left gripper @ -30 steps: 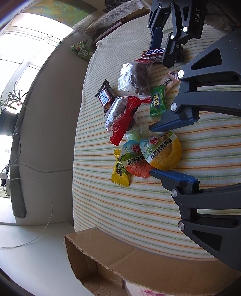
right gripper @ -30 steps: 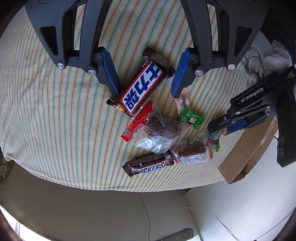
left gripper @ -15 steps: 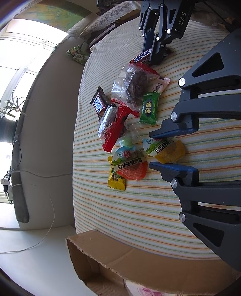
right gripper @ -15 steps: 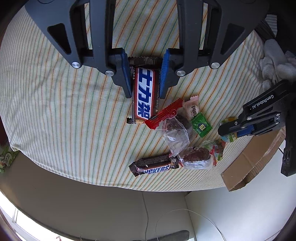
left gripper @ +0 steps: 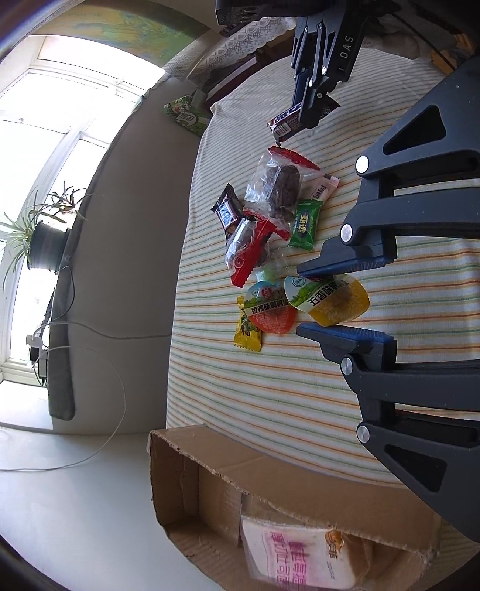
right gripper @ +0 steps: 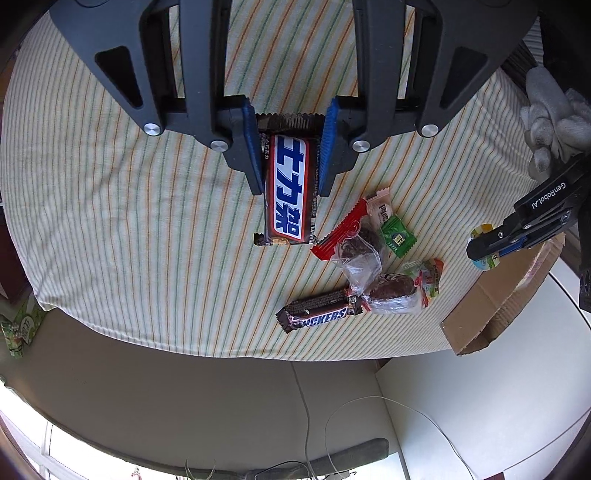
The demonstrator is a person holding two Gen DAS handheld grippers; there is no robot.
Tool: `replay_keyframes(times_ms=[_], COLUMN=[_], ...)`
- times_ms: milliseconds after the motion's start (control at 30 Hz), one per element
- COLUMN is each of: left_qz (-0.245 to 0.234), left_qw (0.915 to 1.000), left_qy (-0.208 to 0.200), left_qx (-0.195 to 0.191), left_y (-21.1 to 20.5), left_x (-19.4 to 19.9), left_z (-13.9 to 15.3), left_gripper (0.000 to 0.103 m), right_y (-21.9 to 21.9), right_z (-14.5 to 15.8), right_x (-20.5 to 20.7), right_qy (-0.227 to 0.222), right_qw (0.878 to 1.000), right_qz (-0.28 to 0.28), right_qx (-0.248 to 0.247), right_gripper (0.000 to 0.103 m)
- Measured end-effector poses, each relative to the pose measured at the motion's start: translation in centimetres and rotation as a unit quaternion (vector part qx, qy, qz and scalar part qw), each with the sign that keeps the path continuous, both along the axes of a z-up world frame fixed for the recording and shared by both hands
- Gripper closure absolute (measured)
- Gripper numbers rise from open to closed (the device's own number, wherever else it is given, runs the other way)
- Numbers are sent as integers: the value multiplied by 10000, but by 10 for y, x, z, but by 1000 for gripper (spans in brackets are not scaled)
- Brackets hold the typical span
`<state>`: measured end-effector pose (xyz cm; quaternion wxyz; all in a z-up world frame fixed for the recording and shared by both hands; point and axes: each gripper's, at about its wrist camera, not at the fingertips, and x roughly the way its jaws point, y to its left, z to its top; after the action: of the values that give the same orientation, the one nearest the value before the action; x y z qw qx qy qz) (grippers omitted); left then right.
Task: Organize snacks
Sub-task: 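Carry the chocolate bar with the right gripper into the box and release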
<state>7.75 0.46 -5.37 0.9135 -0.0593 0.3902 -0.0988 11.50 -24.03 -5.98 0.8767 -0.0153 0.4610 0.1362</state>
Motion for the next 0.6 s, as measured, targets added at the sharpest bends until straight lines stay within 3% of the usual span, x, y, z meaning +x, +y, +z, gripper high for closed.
replay_keyframes(times_ms=[267,600], left_qz=[229,688], left_qw=[9994,9964], left_qy=[-272,-502], left_qx=[-42,14], left_y=[20,60], left_x=[-9,-21], left_z=[19,35], left_gripper=[80,80], right_y=[18,79], right_z=[28,52], right_x=[-2,13], right_qy=[-318,-595], right_qw=[9992,9944], right_qz=[224,822], right_qx=[115,290], right_gripper=[74,74])
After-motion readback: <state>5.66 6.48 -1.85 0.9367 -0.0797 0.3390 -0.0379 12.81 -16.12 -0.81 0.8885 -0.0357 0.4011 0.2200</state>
